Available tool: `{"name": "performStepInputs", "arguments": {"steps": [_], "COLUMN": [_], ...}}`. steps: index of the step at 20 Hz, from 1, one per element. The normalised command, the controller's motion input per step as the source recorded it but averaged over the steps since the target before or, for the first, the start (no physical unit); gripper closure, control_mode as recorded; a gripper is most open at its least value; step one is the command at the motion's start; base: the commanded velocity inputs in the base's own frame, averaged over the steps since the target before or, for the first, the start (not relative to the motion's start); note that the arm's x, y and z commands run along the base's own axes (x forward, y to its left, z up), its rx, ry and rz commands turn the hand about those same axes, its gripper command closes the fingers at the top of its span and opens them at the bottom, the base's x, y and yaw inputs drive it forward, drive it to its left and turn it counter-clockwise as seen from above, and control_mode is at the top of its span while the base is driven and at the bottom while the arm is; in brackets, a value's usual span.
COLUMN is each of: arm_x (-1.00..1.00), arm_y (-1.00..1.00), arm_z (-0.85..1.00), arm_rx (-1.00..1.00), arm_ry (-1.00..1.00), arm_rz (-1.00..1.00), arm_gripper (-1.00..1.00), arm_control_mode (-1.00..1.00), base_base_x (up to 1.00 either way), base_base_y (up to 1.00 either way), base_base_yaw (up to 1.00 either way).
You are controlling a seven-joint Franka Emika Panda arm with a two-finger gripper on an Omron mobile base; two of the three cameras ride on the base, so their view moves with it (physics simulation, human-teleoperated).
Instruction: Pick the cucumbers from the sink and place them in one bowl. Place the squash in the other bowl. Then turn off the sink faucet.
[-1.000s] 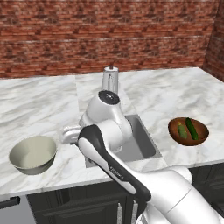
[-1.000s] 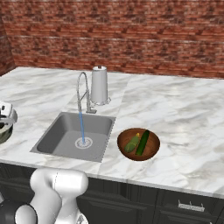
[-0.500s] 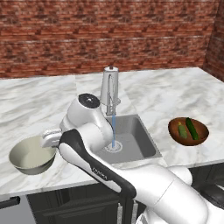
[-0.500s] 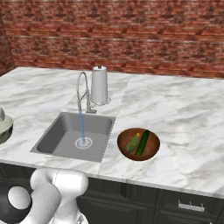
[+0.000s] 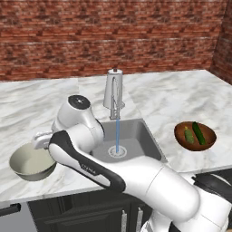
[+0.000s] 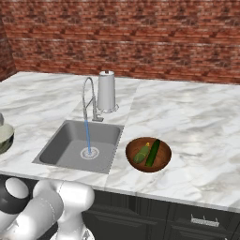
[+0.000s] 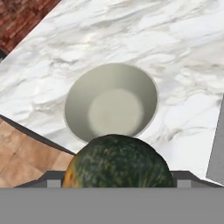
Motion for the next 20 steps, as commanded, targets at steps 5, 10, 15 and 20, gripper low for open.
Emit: {"name": "performStepInputs", "arguments": {"steps": [5, 10, 15, 20], "arm_x": [0.29, 0.29, 0.33, 0.26], "arm_y": [0.22, 0.39, 0.41, 0.13], "arm_z": [-0.25, -0.32, -0.33, -0.4], "arm_rx": [0.0, 0.0, -0.01, -0.04], "arm_ry": [0.0, 0.0, 0.0, 0.01], "arm_rz": [0.0, 0.0, 0.0, 0.0], "arm_gripper": [1.0, 1.0, 1.0, -1.0], "arm_control_mode": [-1.0, -1.0, -1.0, -1.0], "base_base_x": [0.0, 0.0, 0.0, 0.0], "base_base_y": [0.0, 0.0, 0.0, 0.0], "base_base_yaw": [0.0, 0.0, 0.0, 0.0]}}
